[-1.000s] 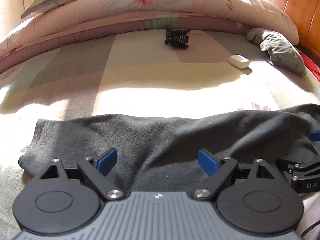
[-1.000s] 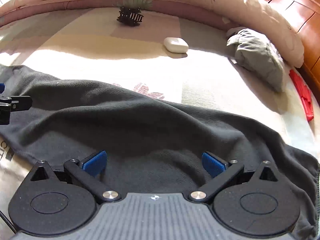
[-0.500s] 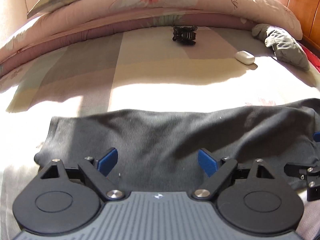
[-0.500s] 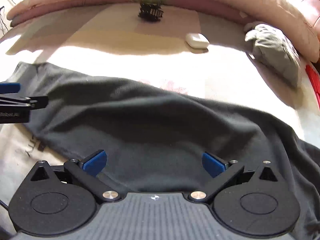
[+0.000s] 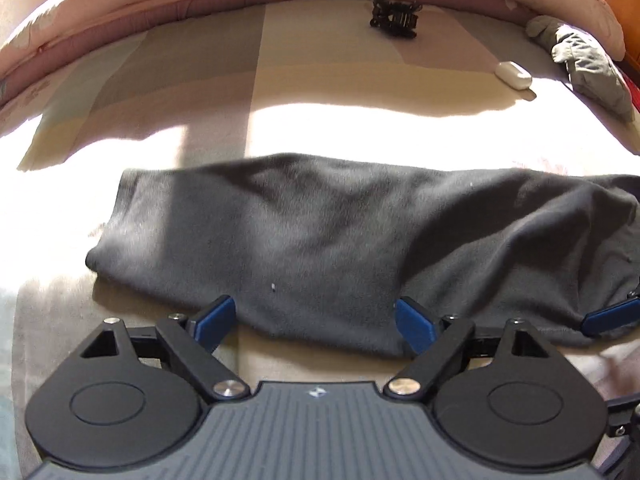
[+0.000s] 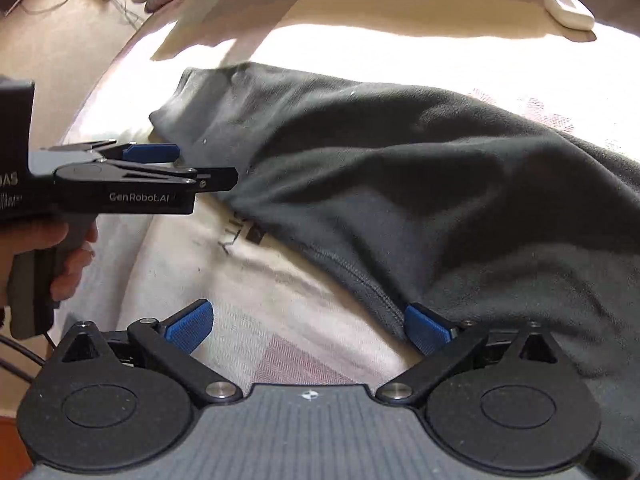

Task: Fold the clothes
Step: 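Press both open grippers along the folded edge to flatten it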

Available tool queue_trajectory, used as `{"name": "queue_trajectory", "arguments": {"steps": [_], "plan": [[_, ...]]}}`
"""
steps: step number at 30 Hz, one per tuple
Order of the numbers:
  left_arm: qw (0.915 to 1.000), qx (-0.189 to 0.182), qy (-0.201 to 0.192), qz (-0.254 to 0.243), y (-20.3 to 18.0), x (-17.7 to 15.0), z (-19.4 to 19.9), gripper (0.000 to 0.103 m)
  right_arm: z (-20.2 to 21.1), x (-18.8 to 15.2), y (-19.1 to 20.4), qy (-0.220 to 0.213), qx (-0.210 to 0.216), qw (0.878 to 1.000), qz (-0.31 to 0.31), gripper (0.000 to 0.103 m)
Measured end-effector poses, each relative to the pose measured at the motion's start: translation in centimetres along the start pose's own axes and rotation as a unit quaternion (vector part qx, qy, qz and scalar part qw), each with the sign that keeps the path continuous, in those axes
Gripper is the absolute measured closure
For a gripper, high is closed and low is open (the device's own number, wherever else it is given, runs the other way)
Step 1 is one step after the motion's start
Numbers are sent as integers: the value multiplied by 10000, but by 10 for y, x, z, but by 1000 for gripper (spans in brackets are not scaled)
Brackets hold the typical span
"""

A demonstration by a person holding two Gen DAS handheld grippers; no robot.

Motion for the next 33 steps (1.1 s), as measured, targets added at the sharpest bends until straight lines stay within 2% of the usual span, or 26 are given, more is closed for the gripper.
{"name": "queue_trajectory", "arguments": {"steps": [2,4,7,10,12,17,19,20,23,26,29,33], "plan": [[9998,-114,-172,-36,-8,16,-10,15,-5,15,-6,-366,-248,9988,193,0],[9995,-285,-153,-2,-15,20,-20,15,-20,17,-13,-282,-458,9982,264,0],[9986,-146,446,238,-10,-6,-29,14,-15,5,-12,-80,-82,9997,-214,0],[9985,-248,472,143,-7,-23,-12,13,0,-9,-14,338,440,9964,-648,0],[9982,-365,484,24,-6,-20,-6,14,11,-6,-25,357,430,9941,-934,0],[9987,-344,332,182,8,-2,-22,14,15,42,-40,-436,34,9973,-586,0],[9975,-276,585,273,11,-7,-30,13,9,65,-41,-730,-126,9967,-321,0],[9975,-278,582,300,11,-8,-28,13,6,77,-41,-877,-206,9958,-188,0],[9973,-303,608,277,13,-14,-21,13,-11,92,-40,-1002,-291,9944,139,0],[9969,-352,668,222,16,-15,-17,13,-33,83,-38,-544,-75,9984,130,0],[9965,-403,631,379,21,-2,-15,14,-36,72,-34,-379,60,9991,152,0],[9952,-631,94,747,24,33,-15,14,-39,57,-28,-201,226,9994,189,0]]}}
Point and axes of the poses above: each gripper's, at about its wrist camera, not at the fingertips, and z roughly against the way its jaws point, y to its left, x to its top, the point moved 5 cm from there along -z, roughly the way its jaws point, and after that the axes turned 14 degrees about -y, right-handed, at the moved point
